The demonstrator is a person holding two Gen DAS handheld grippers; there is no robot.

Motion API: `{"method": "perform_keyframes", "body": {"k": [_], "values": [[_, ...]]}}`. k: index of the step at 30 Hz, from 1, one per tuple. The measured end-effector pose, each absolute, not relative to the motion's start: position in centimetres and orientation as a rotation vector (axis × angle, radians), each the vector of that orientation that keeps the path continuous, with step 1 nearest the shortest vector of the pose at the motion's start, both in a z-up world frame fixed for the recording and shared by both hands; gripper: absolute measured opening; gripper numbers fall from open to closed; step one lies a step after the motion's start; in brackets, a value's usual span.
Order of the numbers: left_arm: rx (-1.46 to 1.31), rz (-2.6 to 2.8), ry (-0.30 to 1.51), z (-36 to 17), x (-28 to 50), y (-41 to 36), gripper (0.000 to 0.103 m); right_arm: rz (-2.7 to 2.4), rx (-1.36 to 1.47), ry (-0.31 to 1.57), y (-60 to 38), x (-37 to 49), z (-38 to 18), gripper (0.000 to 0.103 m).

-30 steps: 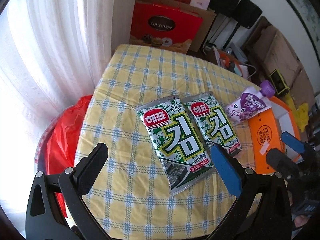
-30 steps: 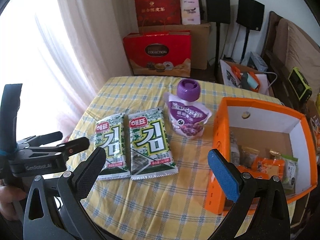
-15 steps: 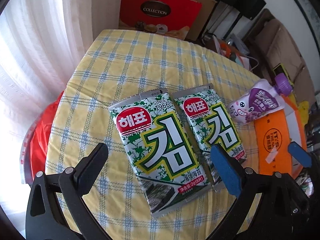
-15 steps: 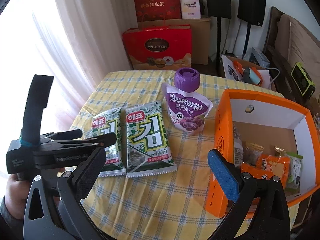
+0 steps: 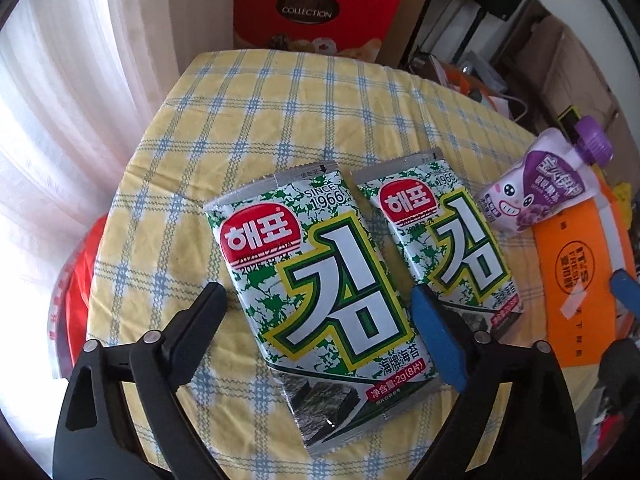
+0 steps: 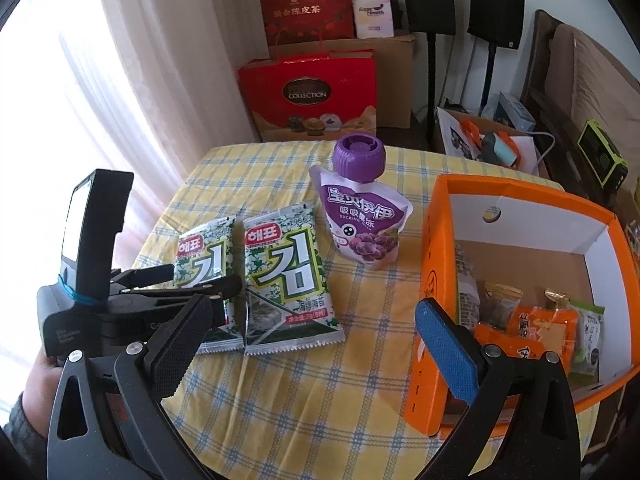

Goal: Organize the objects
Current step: 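Grasp a green seaweed packet with the left gripper and lift it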

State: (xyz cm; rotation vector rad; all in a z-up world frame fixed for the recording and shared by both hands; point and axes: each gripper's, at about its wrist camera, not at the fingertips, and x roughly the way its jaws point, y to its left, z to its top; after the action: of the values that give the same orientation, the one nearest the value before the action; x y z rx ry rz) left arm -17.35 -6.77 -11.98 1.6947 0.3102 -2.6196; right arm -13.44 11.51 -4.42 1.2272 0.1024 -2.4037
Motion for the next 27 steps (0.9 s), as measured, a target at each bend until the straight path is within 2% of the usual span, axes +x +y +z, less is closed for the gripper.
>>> {"method": "perform_keyframes", "body": {"k": [4,7,11,16,19,23,24,25,27], "values": [[1.699,-2.634,0.226,-11.9,-16.8,-7.0,0.071,-2.398,1.229,0.096,11.7,-13.4,-4.4,0.102],[1.712,-2.643,0.243,-11.7,-16.4,-7.8,0.064,-2.380,1.236,0.091,11.3,-13.5,-4.5,0.102],[1.721,-2.626,0.345,-11.5,-15.9,-9.8,0.066,-2.351,1.253,0.089,10.3,-13.7,-4.8,0.102],[1.707,-2.607,0.381,-11.6,-16.2,-10.9,0.083,-2.338,1.266,0.105,9.2,-14.0,-5.3,0.102],[1.705,-2.595,0.366,-11.9,-16.6,-10.8,0.085,-2.332,1.284,0.118,8.8,-14.4,-5.8,0.102],[1.681,-2.611,0.286,-12.0,-17.1,-9.9,0.083,-2.323,1.307,0.122,8.6,-14.7,-6.5,0.102],[1.672,-2.617,0.263,-12.0,-17.1,-9.7,0.077,-2.321,1.312,0.120,8.6,-14.8,-6.6,0.102],[1.657,-2.632,0.241,-12.0,-17.0,-9.6,0.066,-2.319,1.315,0.121,8.6,-14.7,-6.8,0.102],[1.654,-2.646,0.239,-11.9,-16.8,-9.7,0.065,-2.318,1.317,0.131,8.5,-14.8,-7.0,0.101]]}}
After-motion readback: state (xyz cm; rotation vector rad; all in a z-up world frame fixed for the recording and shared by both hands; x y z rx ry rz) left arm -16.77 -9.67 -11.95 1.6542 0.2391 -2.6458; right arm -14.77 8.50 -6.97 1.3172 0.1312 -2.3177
